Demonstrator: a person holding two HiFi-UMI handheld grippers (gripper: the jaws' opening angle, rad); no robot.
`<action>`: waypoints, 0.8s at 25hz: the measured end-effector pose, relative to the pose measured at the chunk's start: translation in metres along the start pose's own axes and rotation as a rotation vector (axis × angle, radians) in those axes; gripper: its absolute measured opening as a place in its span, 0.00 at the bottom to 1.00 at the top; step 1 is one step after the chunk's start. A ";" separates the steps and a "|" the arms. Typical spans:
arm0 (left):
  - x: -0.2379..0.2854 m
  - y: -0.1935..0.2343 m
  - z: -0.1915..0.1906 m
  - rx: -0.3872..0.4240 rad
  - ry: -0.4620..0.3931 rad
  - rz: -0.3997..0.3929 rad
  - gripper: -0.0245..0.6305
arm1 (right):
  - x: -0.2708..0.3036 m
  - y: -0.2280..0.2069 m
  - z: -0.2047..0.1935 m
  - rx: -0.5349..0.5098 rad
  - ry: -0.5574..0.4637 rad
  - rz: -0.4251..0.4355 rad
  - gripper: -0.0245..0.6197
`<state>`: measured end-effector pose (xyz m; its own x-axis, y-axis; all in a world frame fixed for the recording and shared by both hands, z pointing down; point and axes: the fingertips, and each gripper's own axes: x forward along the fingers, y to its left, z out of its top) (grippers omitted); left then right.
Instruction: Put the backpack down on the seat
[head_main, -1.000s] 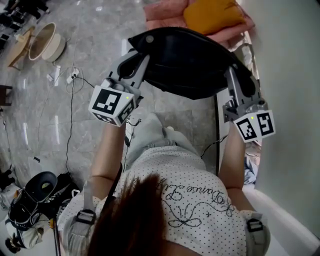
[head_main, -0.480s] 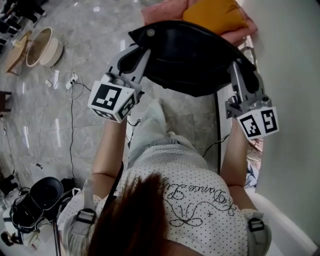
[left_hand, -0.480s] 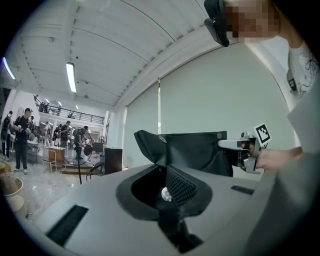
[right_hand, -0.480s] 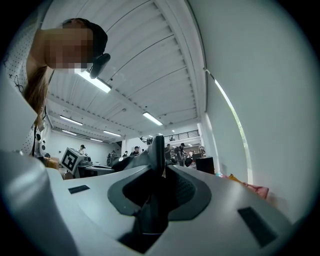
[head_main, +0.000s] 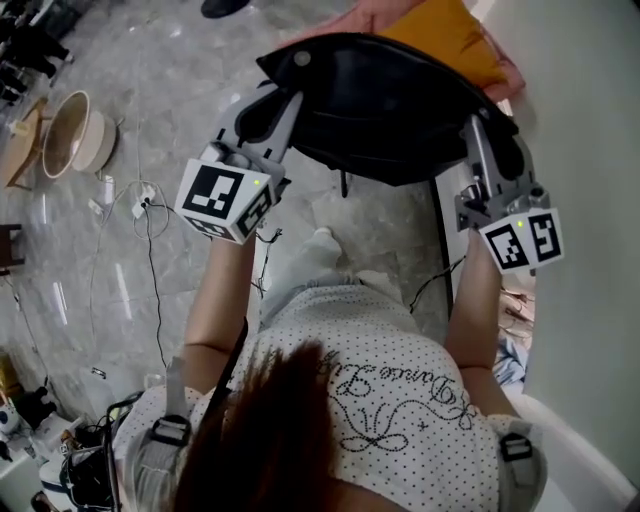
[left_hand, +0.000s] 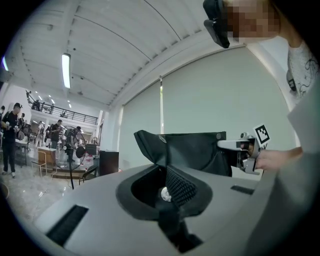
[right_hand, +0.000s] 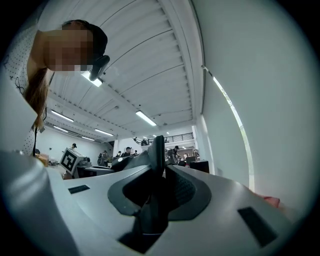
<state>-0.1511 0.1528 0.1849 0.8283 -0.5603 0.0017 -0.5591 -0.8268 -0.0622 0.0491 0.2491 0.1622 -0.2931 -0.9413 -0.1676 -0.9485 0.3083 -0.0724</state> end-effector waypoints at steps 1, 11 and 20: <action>0.007 0.007 0.002 0.003 -0.003 -0.007 0.10 | 0.008 -0.004 0.001 -0.003 -0.004 -0.007 0.18; 0.072 0.054 -0.021 -0.021 0.052 0.018 0.10 | 0.069 -0.056 -0.028 0.055 0.040 0.001 0.18; 0.164 0.106 -0.065 -0.068 0.160 0.203 0.10 | 0.174 -0.158 -0.081 0.147 0.136 0.177 0.18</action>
<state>-0.0769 -0.0294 0.2436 0.6861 -0.7111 0.1538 -0.7186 -0.6954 -0.0097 0.1385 0.0258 0.2242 -0.4754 -0.8779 -0.0570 -0.8565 0.4767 -0.1980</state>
